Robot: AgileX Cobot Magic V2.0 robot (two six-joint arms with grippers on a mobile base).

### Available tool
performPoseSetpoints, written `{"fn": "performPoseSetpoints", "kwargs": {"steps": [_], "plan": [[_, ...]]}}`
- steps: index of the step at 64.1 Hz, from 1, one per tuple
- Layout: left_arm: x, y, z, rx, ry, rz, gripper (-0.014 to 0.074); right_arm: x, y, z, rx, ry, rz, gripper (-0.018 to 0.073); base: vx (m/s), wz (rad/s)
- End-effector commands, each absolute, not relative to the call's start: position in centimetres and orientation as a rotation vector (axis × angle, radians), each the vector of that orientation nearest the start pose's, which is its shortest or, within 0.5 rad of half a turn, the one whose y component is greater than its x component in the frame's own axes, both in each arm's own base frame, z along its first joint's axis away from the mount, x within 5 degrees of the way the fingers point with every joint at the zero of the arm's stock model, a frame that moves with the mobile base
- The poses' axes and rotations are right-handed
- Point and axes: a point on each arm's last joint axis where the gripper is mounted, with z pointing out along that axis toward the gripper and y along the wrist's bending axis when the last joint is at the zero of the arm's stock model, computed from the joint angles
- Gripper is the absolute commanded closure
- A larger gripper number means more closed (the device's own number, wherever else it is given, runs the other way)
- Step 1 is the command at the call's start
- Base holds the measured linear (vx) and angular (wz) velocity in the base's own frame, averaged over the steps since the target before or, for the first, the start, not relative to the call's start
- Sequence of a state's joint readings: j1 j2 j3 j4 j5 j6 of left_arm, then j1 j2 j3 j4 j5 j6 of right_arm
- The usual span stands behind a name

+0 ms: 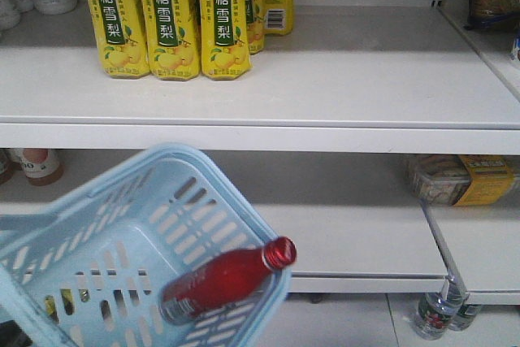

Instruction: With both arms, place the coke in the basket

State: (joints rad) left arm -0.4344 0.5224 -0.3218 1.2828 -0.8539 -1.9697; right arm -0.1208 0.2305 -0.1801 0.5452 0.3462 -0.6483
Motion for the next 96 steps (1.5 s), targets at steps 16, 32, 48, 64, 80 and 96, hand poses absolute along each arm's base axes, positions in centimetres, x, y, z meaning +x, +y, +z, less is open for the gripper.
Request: {"fn": "performPoseSetpoints", "kwargs": {"steps": [16,32,48,64,80,96], "plan": [[4.3,-8.4,31.8,0.408,1.498,-1.426,0.0603,7.3,0.4,24.7,-0.100,1.753,-0.047,0.0569,0.00,0.00],[4.5,-8.0,31.3,0.420,1.519,-1.303,0.0603,7.3,0.4,24.7,-0.100,1.753,-0.047,0.0569,0.00,0.00],[4.7,-7.9,31.3,0.403,1.526,-1.277,0.0603,7.3,0.4,24.7,-0.100,1.753,-0.047,0.0569,0.00,0.00],[4.7,-7.9,31.4,0.386,1.522,-1.291,0.0603,7.3,0.4,24.7,-0.100,1.753,-0.047,0.0569,0.00,0.00],[4.8,-7.9,31.4,0.379,1.520,-1.292,0.0603,7.3,0.4,24.7,-0.100,1.753,-0.047,0.0569,0.00,0.00],[4.8,-7.7,32.3,0.451,1.361,-1.196,0.0603,7.3,0.4,24.7,-0.100,1.753,-0.047,0.0569,0.00,0.00]]}}
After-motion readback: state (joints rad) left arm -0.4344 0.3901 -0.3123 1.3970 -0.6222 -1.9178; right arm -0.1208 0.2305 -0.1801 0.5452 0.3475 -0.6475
